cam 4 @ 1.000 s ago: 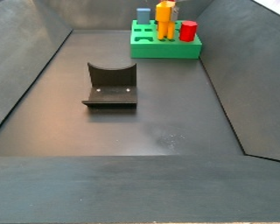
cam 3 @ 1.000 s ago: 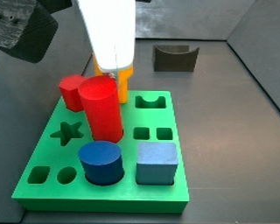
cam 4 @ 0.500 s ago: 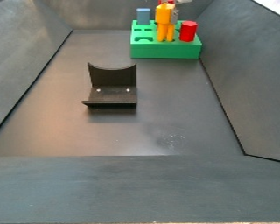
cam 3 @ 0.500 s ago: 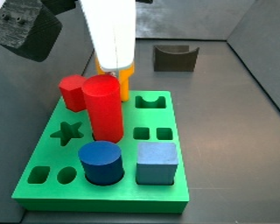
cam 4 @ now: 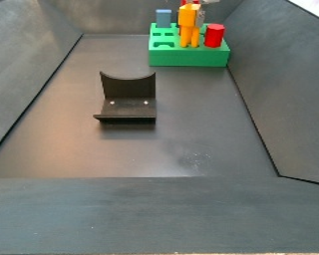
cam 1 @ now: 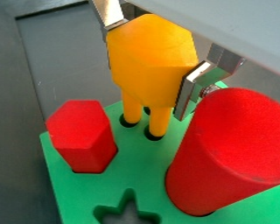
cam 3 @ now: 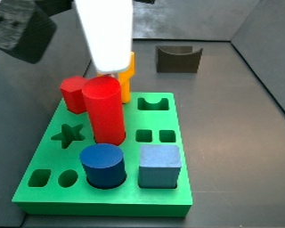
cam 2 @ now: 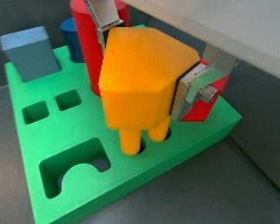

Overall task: Pick up the 3 prong object. Move up. Place the 3 prong object on the fixture. Regrasp the 3 prong object. Move to above the board. Insert the 3 prong object.
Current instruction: Insert the 3 prong object.

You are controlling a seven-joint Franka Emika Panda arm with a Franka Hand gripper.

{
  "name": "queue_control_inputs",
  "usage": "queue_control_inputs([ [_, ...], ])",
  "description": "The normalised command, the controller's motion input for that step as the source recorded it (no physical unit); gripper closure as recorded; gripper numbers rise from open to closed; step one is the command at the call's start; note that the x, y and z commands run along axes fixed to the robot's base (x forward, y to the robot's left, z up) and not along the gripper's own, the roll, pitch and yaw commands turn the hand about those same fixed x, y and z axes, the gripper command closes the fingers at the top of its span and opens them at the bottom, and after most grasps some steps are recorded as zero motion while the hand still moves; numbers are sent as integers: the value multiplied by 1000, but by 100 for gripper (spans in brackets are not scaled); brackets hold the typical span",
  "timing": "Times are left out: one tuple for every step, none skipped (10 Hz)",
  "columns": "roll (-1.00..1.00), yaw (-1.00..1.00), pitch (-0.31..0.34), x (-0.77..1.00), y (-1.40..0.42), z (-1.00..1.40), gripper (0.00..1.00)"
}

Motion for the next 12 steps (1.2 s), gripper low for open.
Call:
queue_control_inputs([
  [0, -626, 163, -420, 186, -154, 100],
  [0, -529, 141, -374, 129, -294, 100],
  [0, -403, 180, -311, 46, -320, 100],
  [-34, -354, 220, -446, 106, -297, 100],
  [-107, -306, 259, -451, 129, -283, 100],
  [-64, -197, 283, -183, 60, -369, 100],
  [-24, -177, 299, -277, 106, -231, 100],
  [-87, -177, 331, -286, 157, -49, 100],
  [-94, -180, 327, -269, 171, 0, 100],
  [-39, -134, 354, -231, 183, 60, 100],
  [0, -94, 374, -317, 163, 34, 100],
  [-16, -91, 414, -280, 111, -17, 100],
])
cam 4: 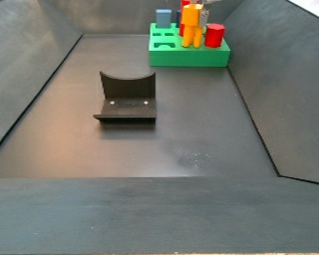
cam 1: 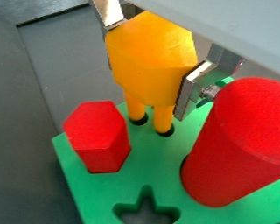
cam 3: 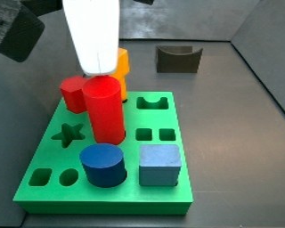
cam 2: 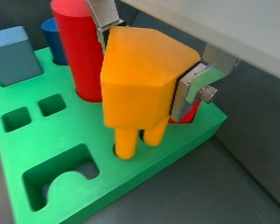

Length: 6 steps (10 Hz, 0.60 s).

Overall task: Pick up the 3 prong object. Move up. Place the 3 prong object on the fixture. Regrasp the 3 prong object. Move to above the board. Insert the 3 prong object.
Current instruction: Insert the 3 prong object.

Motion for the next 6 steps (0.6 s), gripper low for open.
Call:
queue_control_inputs([
  [-100, -134, 420, -131, 34, -283, 100],
  [-147, -206, 367, 0, 0, -357, 100],
  [-109, -203, 301, 277, -89, -366, 100],
  [-67, -214, 369, 489, -49, -263, 100],
  [-79, -171, 437, 486, -40, -231, 100],
  [-61, -117, 427, 540, -54, -126, 100],
])
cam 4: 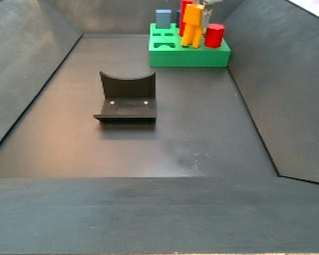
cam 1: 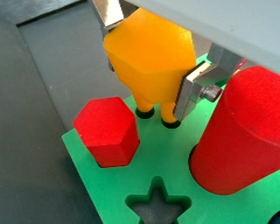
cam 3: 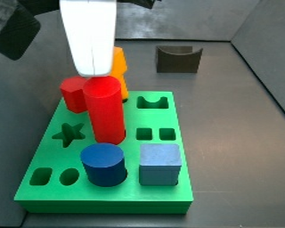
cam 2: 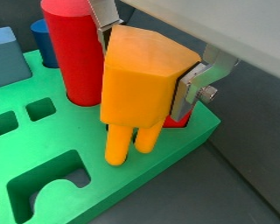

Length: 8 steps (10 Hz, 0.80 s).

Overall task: Pick up the 3 prong object. Move up. Place the 3 prong object on the fixture. Regrasp the 3 prong object. Move to above the board. Insert the 3 prong object.
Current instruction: Insert the 3 prong object.

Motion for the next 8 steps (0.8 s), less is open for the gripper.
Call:
queue_control_inputs([
  [53, -43, 433, 563, -51, 0, 100],
  [183, 0, 456, 591, -117, 80, 100],
  [270, 0, 500, 546, -151, -9, 100],
  [243, 0, 500, 546, -189, -37, 100],
  [217, 0, 500, 543, -217, -51, 100],
  [177, 0, 500, 566, -260, -120, 100],
  [49, 0, 477, 626, -120, -266, 100],
  [0, 29, 413, 523, 0, -406, 100],
])
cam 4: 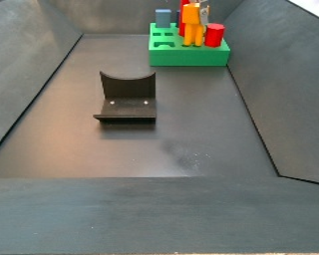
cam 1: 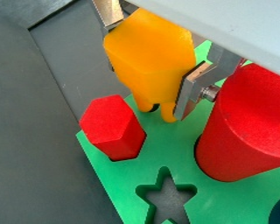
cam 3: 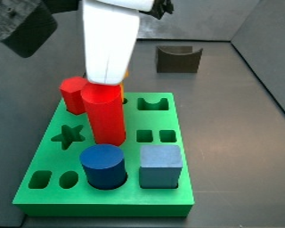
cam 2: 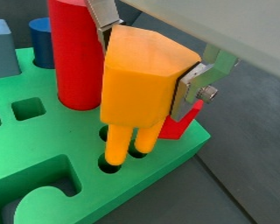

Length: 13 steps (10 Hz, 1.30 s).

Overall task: Pick up the 3 prong object. Move up. Place the 3 prong object on the fixture. Regrasp the 3 prong object. Move to above the board. Insert the 3 prong object.
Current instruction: Insert the 3 prong object.

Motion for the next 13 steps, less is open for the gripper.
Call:
queue_control_inputs([
  [0, 154, 334, 403, 40, -500, 100],
  [0, 109, 267, 389, 60, -409, 100],
  [-54, 106, 184, 354, 131, -400, 100],
  [-63, 37, 121, 351, 0, -371, 100],
  [-76, 0, 71, 320, 0, -357, 100],
  [-103, 0, 53, 343, -40, -349, 100],
  [-127, 0, 20, 329, -46, -369, 100],
  [-116, -14, 10, 317, -29, -420, 100],
  [-47, -3, 74, 240, -3, -437, 100],
  [0, 0, 79, 0, 0, -451, 100],
  [-43, 120, 71, -23, 120, -560, 100],
  [-19, 329, 0, -123, 134, -554, 100],
  [-49, 249, 0, 0, 117, -586, 100],
])
